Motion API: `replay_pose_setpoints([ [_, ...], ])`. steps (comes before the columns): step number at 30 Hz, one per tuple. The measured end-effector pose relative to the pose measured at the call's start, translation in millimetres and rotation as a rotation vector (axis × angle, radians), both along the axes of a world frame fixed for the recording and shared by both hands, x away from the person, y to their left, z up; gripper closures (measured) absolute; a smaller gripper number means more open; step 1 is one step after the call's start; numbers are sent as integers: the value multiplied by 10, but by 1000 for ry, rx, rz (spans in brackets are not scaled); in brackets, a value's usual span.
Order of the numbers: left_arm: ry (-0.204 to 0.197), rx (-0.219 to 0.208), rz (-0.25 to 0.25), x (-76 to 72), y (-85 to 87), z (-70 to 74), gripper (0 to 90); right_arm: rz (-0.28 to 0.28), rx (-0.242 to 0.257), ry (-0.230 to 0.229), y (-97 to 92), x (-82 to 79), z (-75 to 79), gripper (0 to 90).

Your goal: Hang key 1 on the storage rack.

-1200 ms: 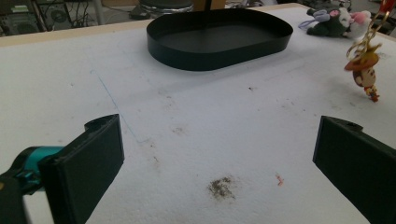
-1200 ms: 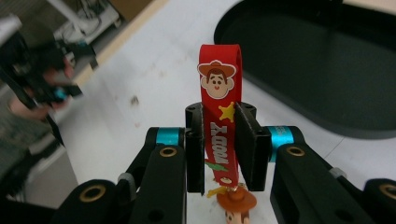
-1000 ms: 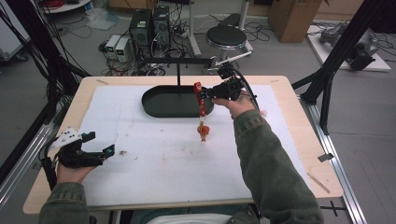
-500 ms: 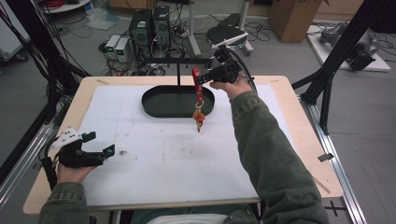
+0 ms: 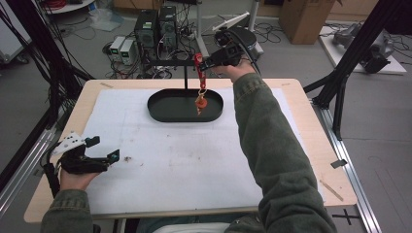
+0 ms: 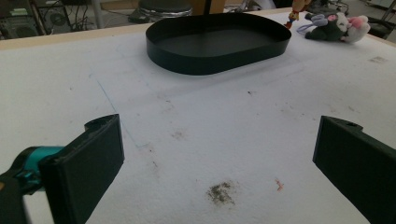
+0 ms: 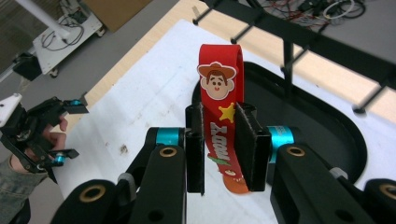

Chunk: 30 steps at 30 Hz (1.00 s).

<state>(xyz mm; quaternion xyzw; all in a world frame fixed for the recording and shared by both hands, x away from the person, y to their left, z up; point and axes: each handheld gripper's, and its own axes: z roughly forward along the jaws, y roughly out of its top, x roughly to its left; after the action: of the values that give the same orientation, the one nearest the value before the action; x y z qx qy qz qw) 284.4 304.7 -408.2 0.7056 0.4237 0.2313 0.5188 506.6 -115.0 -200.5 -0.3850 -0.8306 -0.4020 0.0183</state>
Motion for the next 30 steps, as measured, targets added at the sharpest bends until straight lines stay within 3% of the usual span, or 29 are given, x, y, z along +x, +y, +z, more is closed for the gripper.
replay_pose_setpoints([
  [6, 5, 2, -11, 26, -15, -15, 24, 25, 6, 6, 87, 196, 24, 745],
  [8, 8, -8, -10, 37, -21, -19, 24, 31, -44, 9, 119, 270, 55, 745],
  [11, 3, -5, -11, 41, -23, -14, 24, 20, -23, 14, 139, 403, 57, 745],
  [14, 3, -16, -5, 48, -21, -18, 24, -20, 29, 24, 133, 519, 27, 743],
  [20, 12, -28, -9, 87, -18, -34, 24, -98, 41, 20, 65, 656, -117, 743],
  [22, 10, -26, -13, 93, -25, -34, 24, -122, 102, 9, 50, 698, -163, 743],
  [26, 7, -38, -8, 97, -28, -35, 24, -111, 165, -1, 79, 748, -181, 742],
  [30, 7, -35, -17, 110, -34, -32, 24, -157, 159, -17, 54, 800, -222, 742],
])
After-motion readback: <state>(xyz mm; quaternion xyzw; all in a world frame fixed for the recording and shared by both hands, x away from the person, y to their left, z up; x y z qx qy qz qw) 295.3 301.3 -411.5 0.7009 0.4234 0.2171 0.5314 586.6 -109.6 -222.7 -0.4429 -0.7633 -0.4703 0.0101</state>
